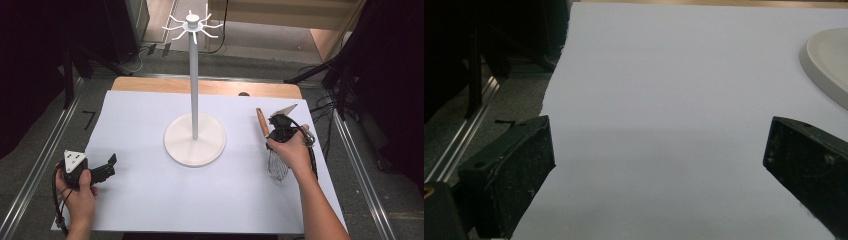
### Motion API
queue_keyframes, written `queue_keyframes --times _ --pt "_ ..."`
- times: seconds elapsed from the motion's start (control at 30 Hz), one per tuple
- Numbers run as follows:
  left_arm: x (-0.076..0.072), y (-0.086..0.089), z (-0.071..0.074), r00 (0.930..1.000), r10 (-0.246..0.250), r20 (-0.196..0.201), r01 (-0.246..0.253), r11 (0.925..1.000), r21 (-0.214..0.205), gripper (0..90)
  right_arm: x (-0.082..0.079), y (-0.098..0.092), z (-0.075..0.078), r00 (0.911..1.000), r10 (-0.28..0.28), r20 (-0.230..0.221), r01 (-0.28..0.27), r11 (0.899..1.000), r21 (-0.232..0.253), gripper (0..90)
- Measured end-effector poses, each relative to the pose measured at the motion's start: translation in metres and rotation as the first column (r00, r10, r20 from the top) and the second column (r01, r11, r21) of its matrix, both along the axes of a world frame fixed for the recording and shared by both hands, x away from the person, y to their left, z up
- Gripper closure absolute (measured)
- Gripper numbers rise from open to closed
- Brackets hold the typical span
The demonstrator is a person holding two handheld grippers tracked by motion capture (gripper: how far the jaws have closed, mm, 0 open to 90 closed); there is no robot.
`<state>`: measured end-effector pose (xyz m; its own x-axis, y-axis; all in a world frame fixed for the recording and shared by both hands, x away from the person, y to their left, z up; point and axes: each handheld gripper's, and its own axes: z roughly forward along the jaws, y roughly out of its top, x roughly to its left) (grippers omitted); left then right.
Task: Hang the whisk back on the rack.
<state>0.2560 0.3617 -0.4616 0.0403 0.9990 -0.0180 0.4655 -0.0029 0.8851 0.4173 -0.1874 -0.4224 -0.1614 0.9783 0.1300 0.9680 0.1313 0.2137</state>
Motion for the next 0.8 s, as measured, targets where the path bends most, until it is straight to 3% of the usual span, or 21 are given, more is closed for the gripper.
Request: queue_keyframes --times 0.37,0.53,0.6,0.63,0.7,0.73,0.77,0.8 --pt "0.000 0.000 0.000 1.0000 0.000 0.000 0.000 1.0000 -0.002 0.6 -0.006 0.003 0.013 0.9922 0.036 0.119 -0.045 0.997 0.070 84.1" --pt "0.000 0.000 0.000 1.0000 0.002 0.001 -0.002 1.0000 -0.005 0.6 -0.012 0.008 0.020 0.9745 0.063 0.216 -0.087 0.991 0.103 84.1" --pt "0.000 0.000 0.000 1.0000 0.001 0.000 -0.001 1.0000 -0.003 0.7 -0.012 0.008 0.022 0.9714 0.065 0.228 -0.093 0.990 0.111 84.0" --pt "0.000 0.000 0.000 1.0000 0.001 0.001 -0.001 1.0000 -0.002 0.7 -0.015 0.010 0.024 0.9623 0.069 0.263 -0.103 0.988 0.118 84.1" --pt "0.000 0.000 0.000 1.0000 0.002 0.001 -0.002 1.0000 -0.004 0.7 -0.015 0.011 0.025 0.9604 0.066 0.271 -0.102 0.987 0.121 84.1" --pt "0.000 0.000 0.000 1.0000 0.002 0.001 -0.002 1.0000 -0.004 0.7 -0.016 0.011 0.026 0.9573 0.064 0.282 -0.104 0.986 0.127 84.1" --pt "0.000 0.000 0.000 1.0000 0.002 0.001 -0.002 1.0000 -0.004 0.6 -0.018 0.011 0.028 0.9478 0.064 0.312 -0.113 0.984 0.141 84.0" --pt "0.000 0.000 0.000 1.0000 0.000 0.001 0.000 1.0000 -0.002 0.6 -0.018 0.011 0.028 0.9478 0.064 0.312 -0.113 0.984 0.141 84.0"
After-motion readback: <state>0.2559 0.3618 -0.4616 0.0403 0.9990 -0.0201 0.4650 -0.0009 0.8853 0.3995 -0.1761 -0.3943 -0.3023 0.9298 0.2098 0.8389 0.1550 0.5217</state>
